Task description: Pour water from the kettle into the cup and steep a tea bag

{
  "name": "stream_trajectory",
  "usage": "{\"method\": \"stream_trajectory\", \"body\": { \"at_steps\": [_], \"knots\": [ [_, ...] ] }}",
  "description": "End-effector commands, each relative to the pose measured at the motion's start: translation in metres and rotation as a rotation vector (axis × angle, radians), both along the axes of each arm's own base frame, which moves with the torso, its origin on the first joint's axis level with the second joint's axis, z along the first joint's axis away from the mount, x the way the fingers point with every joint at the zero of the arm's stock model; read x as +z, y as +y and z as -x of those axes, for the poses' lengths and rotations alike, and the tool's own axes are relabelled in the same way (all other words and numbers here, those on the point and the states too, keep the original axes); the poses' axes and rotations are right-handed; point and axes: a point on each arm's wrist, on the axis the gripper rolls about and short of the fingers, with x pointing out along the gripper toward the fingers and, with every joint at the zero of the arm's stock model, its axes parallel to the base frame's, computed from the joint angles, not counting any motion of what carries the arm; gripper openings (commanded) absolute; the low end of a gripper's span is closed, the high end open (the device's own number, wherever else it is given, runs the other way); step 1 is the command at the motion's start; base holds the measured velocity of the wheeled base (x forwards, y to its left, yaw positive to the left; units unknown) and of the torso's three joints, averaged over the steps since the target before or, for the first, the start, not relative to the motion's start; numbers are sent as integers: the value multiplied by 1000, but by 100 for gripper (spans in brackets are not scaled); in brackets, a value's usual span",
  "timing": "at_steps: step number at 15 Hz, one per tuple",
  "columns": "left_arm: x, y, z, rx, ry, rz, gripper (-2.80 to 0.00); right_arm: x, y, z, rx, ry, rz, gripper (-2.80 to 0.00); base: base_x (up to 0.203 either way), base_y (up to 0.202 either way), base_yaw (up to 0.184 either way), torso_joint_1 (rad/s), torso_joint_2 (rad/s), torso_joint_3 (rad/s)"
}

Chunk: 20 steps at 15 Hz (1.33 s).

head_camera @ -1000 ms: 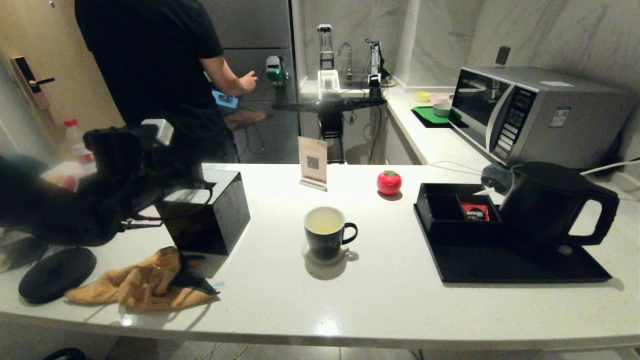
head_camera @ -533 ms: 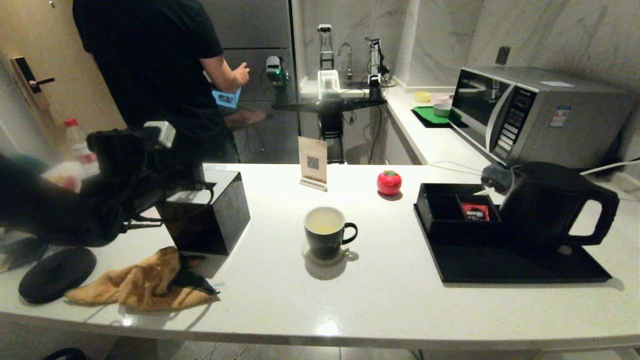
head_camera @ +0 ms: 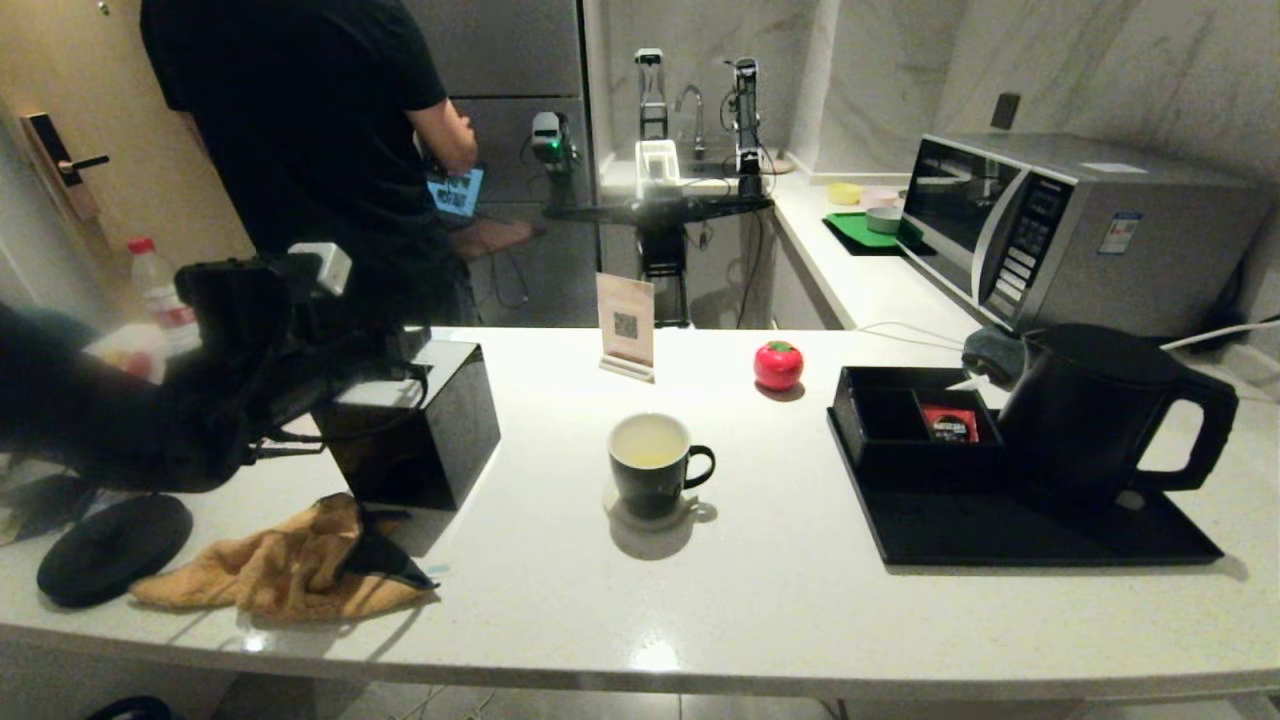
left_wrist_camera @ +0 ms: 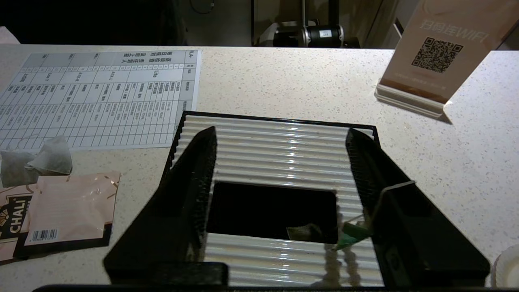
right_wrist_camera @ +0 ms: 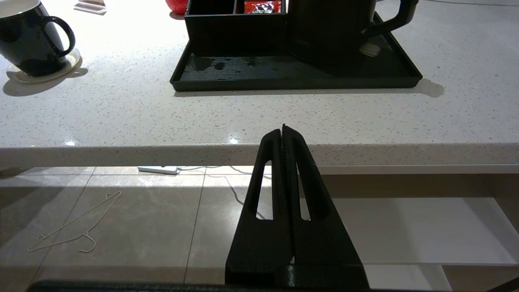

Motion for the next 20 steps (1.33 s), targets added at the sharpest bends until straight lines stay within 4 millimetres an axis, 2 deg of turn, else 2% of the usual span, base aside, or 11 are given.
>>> {"method": "stream_trajectory", "body": {
  "at_steps": [1,6,8,20],
  "knots": [
    [0,0,-1,0,-5,1,0,0,0,0,0,2,0,-280,0,0,0,0,0,0],
    [4,4,0,5,-17,-28,0,0,0,0,0,2,0,-280,0,0,0,0,0,0],
    [8,13,-2,15,-32,-85,0,0,0,0,0,2,0,-280,0,0,0,0,0,0],
    [20,30,2,14,-70,-172,0,0,0,0,0,2,0,-280,0,0,0,0,0,0]
  ]
}}
